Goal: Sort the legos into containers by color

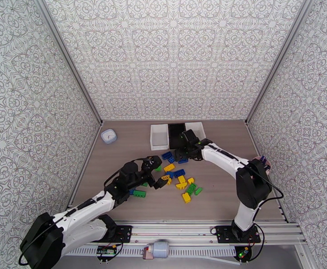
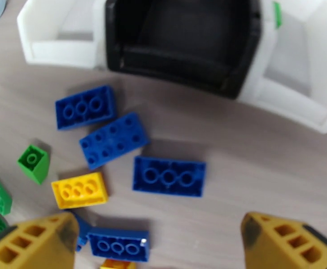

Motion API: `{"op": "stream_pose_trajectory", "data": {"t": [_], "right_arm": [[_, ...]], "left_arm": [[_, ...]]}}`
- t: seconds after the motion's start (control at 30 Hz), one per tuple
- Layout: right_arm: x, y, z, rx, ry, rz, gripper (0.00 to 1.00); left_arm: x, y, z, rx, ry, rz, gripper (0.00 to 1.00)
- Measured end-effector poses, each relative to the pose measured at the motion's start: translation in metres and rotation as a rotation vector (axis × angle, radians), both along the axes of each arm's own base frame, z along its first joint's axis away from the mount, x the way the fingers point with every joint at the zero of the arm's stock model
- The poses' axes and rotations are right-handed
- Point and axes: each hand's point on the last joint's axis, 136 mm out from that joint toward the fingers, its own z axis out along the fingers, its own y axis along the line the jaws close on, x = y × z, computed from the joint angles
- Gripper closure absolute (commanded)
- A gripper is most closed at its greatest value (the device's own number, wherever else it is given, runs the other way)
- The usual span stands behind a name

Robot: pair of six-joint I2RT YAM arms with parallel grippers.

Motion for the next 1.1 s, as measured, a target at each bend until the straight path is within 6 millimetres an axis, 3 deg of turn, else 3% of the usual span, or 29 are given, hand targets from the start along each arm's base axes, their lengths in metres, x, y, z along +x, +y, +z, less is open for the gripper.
{"op": "stream_pose_trajectory", "data": {"t": [0.27, 0.63, 1.0, 1.1], "right_arm": [[0.002, -0.004, -0.052, -0.099, 0.117, 0.007, 0.05], [0.021, -0.008, -0.063, -0.123, 0.140, 0.004, 0.11], [0.032, -0.004, -0.069, -0.143, 0.160, 0.015, 0.36], [0.031, -0.004, -0.069, -0.145, 0.164, 0.014, 0.39]], "left_arm": [[-0.010, 0.012, -0.001, -0.003, -0.001, 0.007, 0.00], [-0.009, 0.018, -0.003, -0.005, 0.003, 0.029, 0.00], [-0.011, 0.019, -0.010, 0.004, 0.016, 0.029, 0.00], [-0.011, 0.020, -0.010, 0.003, 0.015, 0.029, 0.00]]}}
